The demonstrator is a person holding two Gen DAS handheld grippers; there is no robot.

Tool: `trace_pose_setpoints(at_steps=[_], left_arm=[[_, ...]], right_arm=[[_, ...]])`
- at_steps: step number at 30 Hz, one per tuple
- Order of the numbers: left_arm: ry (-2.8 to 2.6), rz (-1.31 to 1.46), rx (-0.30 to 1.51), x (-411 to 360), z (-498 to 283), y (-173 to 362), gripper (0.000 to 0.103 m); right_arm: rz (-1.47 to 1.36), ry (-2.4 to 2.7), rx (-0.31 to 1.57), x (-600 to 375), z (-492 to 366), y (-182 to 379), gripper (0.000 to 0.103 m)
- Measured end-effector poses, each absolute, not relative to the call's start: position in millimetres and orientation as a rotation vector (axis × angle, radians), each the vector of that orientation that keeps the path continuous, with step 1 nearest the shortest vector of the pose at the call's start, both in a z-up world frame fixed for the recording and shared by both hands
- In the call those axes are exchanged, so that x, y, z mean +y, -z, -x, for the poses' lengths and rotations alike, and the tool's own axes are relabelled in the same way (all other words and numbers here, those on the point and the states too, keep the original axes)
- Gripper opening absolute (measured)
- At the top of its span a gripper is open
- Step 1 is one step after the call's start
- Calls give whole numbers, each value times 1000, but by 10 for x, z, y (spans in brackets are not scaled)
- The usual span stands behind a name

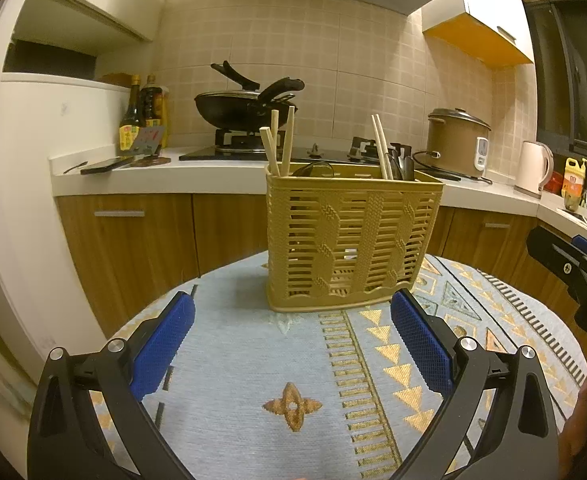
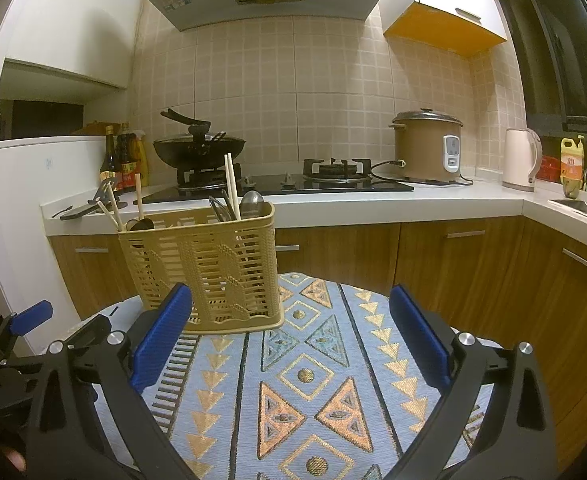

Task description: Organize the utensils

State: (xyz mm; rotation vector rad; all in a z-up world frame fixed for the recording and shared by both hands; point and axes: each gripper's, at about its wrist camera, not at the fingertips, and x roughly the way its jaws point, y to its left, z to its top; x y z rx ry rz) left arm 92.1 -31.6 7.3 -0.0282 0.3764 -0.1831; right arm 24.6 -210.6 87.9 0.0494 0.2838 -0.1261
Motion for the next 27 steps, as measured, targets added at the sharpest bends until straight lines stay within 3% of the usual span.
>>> trace_pose_setpoints(at_steps=[27], left_arm=[[150,-20,298,-364,-782,-133,96]], right_arm=[[-52,124,291,-2126,-256,-872,95]])
